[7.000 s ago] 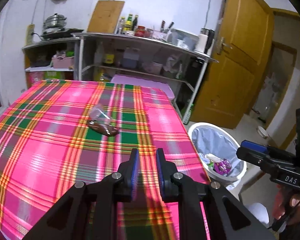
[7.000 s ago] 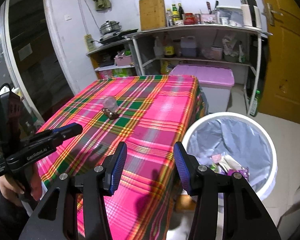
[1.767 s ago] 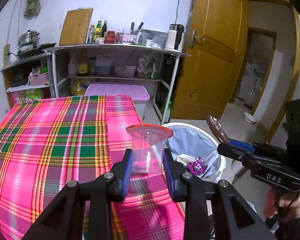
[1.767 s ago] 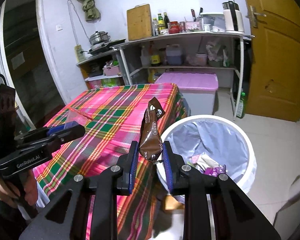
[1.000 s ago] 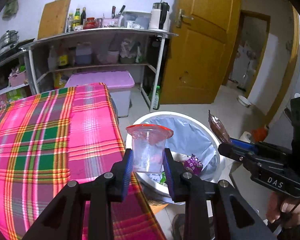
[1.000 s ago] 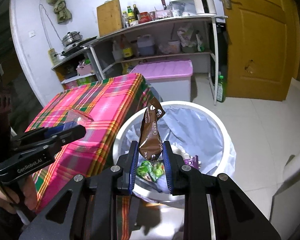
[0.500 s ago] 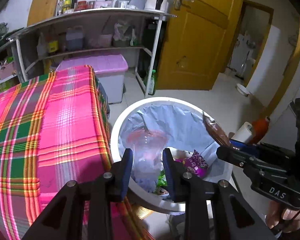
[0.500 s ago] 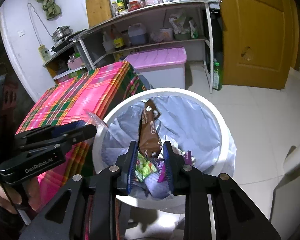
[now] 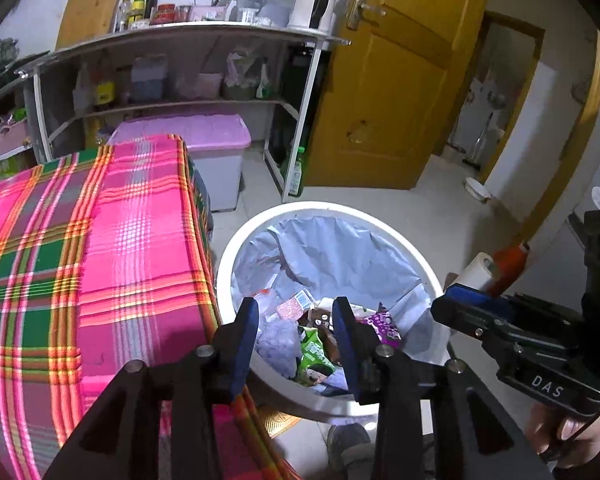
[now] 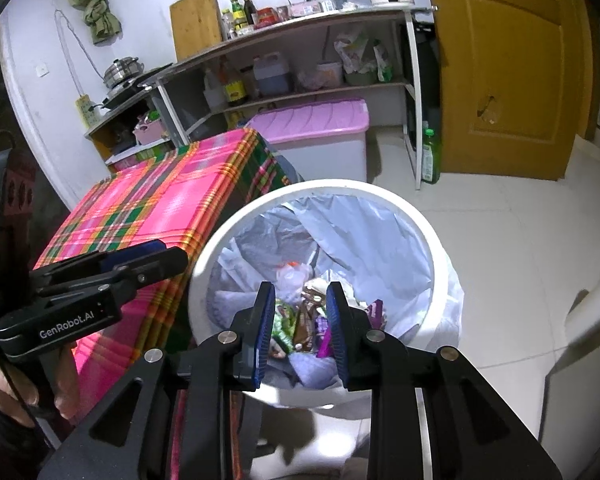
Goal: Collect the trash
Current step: 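Lift both open tools away from the bin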
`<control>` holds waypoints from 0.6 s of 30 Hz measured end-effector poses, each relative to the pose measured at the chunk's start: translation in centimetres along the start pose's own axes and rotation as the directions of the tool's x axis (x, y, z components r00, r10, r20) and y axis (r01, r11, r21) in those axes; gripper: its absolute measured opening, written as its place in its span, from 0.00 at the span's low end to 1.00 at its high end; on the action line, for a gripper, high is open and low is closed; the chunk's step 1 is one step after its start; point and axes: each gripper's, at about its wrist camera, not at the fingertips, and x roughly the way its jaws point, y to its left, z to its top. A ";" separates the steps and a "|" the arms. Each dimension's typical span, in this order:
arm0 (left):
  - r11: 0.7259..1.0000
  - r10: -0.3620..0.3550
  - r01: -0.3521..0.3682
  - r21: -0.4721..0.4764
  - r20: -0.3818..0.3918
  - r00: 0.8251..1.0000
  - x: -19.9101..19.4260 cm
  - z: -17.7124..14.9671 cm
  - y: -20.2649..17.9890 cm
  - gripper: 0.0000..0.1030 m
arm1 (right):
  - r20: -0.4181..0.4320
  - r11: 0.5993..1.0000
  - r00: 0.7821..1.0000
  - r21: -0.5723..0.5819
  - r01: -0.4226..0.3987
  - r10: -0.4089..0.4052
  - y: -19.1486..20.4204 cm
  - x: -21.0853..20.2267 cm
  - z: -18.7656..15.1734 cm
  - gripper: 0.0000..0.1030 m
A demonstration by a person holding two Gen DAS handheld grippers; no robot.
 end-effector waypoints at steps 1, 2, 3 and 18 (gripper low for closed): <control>1.000 0.000 0.000 0.002 0.012 1.000 -0.8 -0.2 -0.1 0.37 | 0.009 1.000 1.000 -0.003 -0.001 0.001 0.2 -0.5 0.0 0.27; 1.000 0.002 -0.002 0.003 0.018 1.000 -1.2 -0.2 -0.2 0.37 | 0.023 1.000 1.000 -0.006 -0.003 0.003 0.5 -1.2 -0.1 0.27; 1.000 0.005 -0.005 0.004 0.028 1.000 -1.9 -0.3 -0.3 0.37 | 0.034 1.000 0.999 -0.008 -0.005 0.005 0.8 -1.7 -0.1 0.27; 0.996 0.083 -0.084 -0.001 0.151 0.985 -11.6 -4.2 -0.1 0.37 | 0.115 0.993 0.992 -0.106 -0.046 0.058 6.8 -7.8 -2.4 0.27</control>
